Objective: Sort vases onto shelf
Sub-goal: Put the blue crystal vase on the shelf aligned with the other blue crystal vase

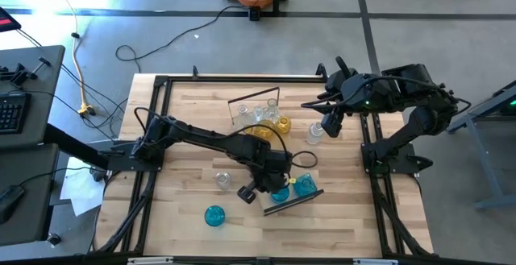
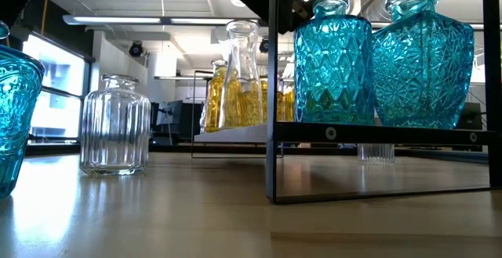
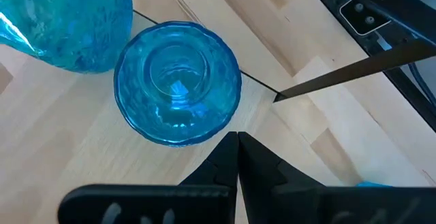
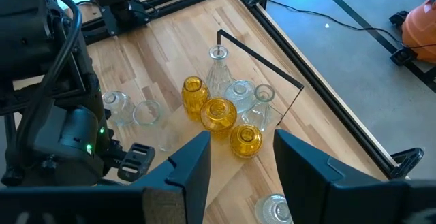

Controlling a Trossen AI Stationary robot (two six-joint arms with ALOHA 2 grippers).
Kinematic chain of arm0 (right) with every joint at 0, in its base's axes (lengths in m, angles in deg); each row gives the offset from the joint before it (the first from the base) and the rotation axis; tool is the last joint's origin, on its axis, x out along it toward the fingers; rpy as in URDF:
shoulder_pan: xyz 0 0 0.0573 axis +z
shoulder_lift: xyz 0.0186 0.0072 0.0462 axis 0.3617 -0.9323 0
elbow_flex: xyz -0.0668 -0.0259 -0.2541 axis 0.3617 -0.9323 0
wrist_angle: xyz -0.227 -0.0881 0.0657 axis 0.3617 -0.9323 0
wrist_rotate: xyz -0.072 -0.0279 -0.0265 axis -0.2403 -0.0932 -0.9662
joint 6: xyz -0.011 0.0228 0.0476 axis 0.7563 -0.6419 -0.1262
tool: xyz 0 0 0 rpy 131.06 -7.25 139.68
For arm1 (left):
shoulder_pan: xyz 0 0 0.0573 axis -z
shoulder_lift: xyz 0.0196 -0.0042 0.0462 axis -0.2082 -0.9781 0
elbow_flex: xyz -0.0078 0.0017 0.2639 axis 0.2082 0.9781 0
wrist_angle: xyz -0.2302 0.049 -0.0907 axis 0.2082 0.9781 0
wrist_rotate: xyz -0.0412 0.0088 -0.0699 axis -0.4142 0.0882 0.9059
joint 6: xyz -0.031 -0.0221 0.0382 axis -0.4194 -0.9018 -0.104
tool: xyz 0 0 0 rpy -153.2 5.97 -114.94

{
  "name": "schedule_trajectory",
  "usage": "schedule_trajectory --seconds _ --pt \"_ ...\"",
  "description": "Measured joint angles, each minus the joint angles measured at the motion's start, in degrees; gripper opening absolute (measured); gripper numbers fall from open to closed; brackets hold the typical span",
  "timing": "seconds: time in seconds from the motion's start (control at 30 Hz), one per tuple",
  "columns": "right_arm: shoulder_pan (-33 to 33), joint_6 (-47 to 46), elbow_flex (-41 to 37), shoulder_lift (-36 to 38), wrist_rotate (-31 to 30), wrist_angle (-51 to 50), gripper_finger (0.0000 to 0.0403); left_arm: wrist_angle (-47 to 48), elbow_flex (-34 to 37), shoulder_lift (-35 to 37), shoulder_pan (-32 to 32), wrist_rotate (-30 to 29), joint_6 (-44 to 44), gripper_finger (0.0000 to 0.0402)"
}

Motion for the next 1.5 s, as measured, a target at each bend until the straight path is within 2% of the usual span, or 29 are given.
schedule_trajectory --seconds 1.07,1.5 --pt "0.0 0.0 0.0 0.0 0.0 0.0 0.0145 -5.1 0.0 0.0 -0.1 3.4 4.3 0.0000" --pt "0.0 0.0 0.0 0.0 0.0 0.5 0.0145 -5.6 0.0 0.0 -0.1 0.4 6.3 0.0000"
